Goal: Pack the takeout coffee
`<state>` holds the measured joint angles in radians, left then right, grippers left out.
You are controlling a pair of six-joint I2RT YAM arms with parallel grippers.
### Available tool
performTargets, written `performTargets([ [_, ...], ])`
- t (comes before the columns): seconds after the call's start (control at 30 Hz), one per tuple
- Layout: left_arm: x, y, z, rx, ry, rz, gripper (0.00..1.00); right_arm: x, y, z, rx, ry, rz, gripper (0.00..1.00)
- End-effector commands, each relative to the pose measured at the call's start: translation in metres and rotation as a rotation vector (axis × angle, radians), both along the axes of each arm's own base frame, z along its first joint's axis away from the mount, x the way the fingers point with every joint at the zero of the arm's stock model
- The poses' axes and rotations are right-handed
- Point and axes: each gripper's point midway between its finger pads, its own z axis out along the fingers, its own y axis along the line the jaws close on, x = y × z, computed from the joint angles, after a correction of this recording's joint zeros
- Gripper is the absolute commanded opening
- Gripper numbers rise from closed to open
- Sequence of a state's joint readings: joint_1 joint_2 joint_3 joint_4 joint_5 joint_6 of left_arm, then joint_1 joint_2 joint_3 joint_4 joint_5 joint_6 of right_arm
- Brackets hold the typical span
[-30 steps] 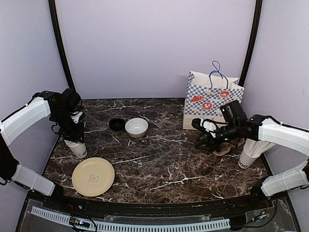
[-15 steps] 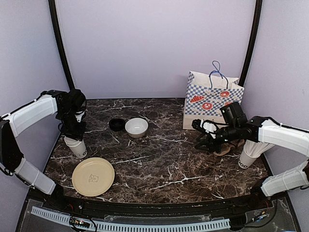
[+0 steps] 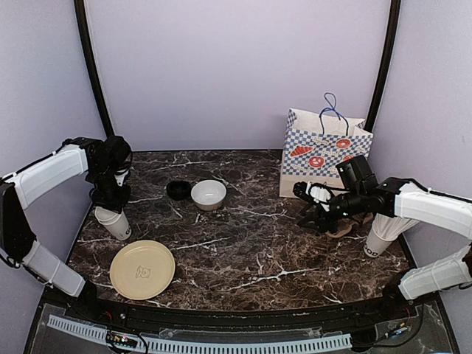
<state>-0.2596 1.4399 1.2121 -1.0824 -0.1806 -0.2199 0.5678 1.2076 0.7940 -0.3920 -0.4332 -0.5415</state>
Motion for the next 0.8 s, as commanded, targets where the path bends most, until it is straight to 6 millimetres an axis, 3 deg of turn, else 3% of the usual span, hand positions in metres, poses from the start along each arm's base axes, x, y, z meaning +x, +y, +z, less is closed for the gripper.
performTargets([
  [0.0, 0.006, 0.006, 0.007, 0.031, -0.017, -0.003, 0.00, 0.001, 0.002, -0.002, 0.000, -0.022, 0.004, 0.33],
  [0.13, 0.028, 0.009, 0.025, 0.074, -0.080, -0.027, 0.00, 0.002, 0.001, -0.003, -0.005, -0.024, -0.001, 0.33],
  [0.23, 0.047, -0.053, 0.048, -0.250, -0.154, -0.127, 0.00, 0.002, 0.002, -0.005, -0.007, -0.019, 0.000, 0.32],
  [0.27, 0.053, -0.056, 0.054, -0.242, -0.171, -0.120, 0.00, 0.002, 0.002, -0.004, -0.006, -0.018, 0.001, 0.32],
  [0.3, 0.054, -0.038, 0.061, -0.060, -0.178, -0.108, 0.00, 0.002, 0.002, -0.005, -0.007, -0.016, 0.001, 0.32],
  [0.33, 0.057, -0.028, 0.050, 0.048, -0.123, -0.090, 0.00, 0.002, 0.002, -0.004, -0.007, -0.019, 0.000, 0.32],
  [0.37, 0.053, -0.011, 0.054, 0.152, -0.076, -0.074, 0.00, 0.003, 0.001, -0.004, -0.008, -0.022, -0.002, 0.32],
  [0.4, 0.052, -0.026, 0.042, 0.067, -0.016, -0.113, 0.00, 0.003, 0.000, -0.004, -0.010, -0.023, -0.005, 0.32],
  [0.43, 0.057, -0.034, 0.043, 0.027, -0.037, -0.129, 0.00, 0.003, 0.000, -0.004, -0.010, -0.026, -0.006, 0.32],
  [0.5, 0.067, -0.013, 0.054, 0.217, -0.063, -0.064, 0.00, 0.004, 0.000, -0.005, -0.013, -0.023, -0.006, 0.32],
  [0.6, 0.076, -0.048, 0.058, 0.039, -0.080, -0.123, 0.00, 0.003, 0.001, -0.004, -0.010, -0.023, -0.001, 0.32],
  [0.67, 0.074, -0.040, 0.066, 0.176, -0.066, -0.120, 0.00, 0.003, 0.001, -0.005, -0.011, -0.021, 0.000, 0.32],
  [0.7, 0.081, -0.056, 0.068, 0.093, -0.063, -0.162, 0.00, 0.002, 0.001, -0.004, -0.009, -0.020, 0.000, 0.33],
  [0.73, 0.086, -0.089, 0.063, -0.092, -0.088, -0.199, 0.00, 0.002, 0.002, -0.004, -0.006, -0.019, 0.002, 0.33],
  [0.77, 0.088, -0.089, 0.074, -0.077, -0.144, -0.176, 0.00, 0.002, 0.003, -0.003, -0.001, -0.014, 0.005, 0.35],
])
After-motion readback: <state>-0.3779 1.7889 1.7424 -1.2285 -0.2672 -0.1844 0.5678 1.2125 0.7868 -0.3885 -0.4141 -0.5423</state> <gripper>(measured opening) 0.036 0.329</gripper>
